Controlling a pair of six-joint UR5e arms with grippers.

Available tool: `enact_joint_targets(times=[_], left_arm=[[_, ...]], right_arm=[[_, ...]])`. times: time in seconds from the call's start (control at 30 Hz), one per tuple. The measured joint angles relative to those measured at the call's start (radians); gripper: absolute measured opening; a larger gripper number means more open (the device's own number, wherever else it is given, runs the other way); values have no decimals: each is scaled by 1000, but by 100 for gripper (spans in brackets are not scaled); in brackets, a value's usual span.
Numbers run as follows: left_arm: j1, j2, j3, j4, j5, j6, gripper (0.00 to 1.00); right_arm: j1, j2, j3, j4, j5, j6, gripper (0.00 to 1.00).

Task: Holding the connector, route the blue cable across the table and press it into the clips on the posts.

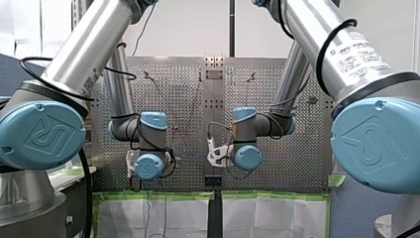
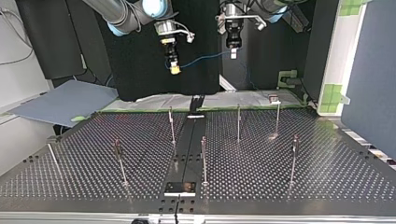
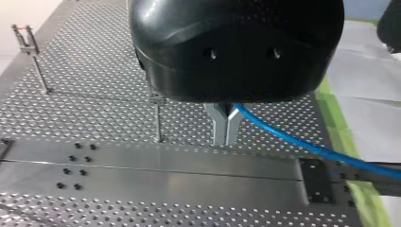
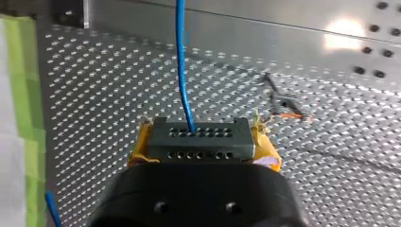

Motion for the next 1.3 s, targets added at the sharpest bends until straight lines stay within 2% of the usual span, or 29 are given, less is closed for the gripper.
enact_joint_targets(times=[0.37, 0.6, 0.73, 0.9, 1.3], left_arm=[[0, -17, -2, 5, 0, 0, 0], [-8, -11, 6, 5, -1, -8, 0], [-23, 10, 16, -11, -2, -30, 0], [-16, 53, 26, -53, -9, -70, 0], [8, 153, 76, -152, -101, -82, 0]], right_arm=[[0, 1, 1, 102, 0, 0, 0], [3, -2, -5, 120, -6, 5, 0], [14, -26, -30, 138, -31, 26, 0], [23, -63, -67, 173, -68, 60, 0], [23, -169, -174, 265, -174, 160, 0]])
